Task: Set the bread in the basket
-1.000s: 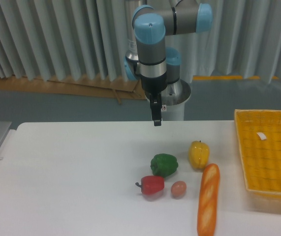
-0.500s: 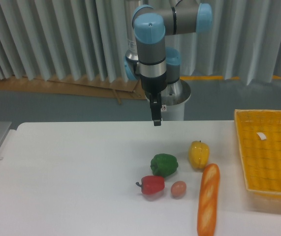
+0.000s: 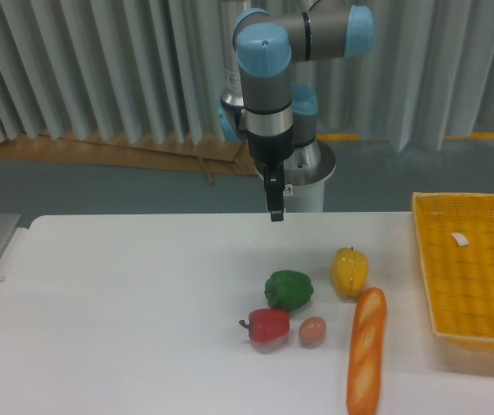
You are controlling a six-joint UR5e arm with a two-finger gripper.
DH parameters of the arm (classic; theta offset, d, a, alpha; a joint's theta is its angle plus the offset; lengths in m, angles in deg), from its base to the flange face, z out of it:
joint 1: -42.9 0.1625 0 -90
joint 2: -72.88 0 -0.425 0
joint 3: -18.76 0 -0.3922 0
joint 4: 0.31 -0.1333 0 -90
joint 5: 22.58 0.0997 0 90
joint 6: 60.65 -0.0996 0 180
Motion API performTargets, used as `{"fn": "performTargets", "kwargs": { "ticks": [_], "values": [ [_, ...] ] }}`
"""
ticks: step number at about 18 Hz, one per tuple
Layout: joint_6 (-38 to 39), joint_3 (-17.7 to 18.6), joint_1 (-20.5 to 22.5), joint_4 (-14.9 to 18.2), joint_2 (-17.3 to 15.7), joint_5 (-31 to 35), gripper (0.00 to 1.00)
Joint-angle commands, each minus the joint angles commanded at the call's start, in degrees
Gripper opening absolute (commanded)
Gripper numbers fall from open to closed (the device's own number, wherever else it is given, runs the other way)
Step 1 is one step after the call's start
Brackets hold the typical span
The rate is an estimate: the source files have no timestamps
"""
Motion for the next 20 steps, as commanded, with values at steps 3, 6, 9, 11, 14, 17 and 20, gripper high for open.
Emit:
{"fn": "performTargets", "kwargs": {
  "ticks": [3, 6, 9, 11, 14, 17, 20],
  "values": [
    [0.2, 0.0, 0.0, 0.0, -0.1, -0.1, 1.0],
    [0.1, -0.3, 0.0, 0.0, -0.1, 0.0, 1.0],
    [-0.2, 0.1, 0.1, 0.0, -0.2, 0.1, 1.0],
    [0.0, 0.1, 0.0, 0.0, -0.8, 0.0, 1.0],
    [0.3, 0.2, 0.0, 0.0, -0.8, 0.0, 1.0],
    [0.3, 0.3, 0.0, 0.0, -0.5, 0.2, 1.0],
    [0.4, 0.5, 0.0, -0.1, -0.8, 0.7, 1.0]
  ]
}}
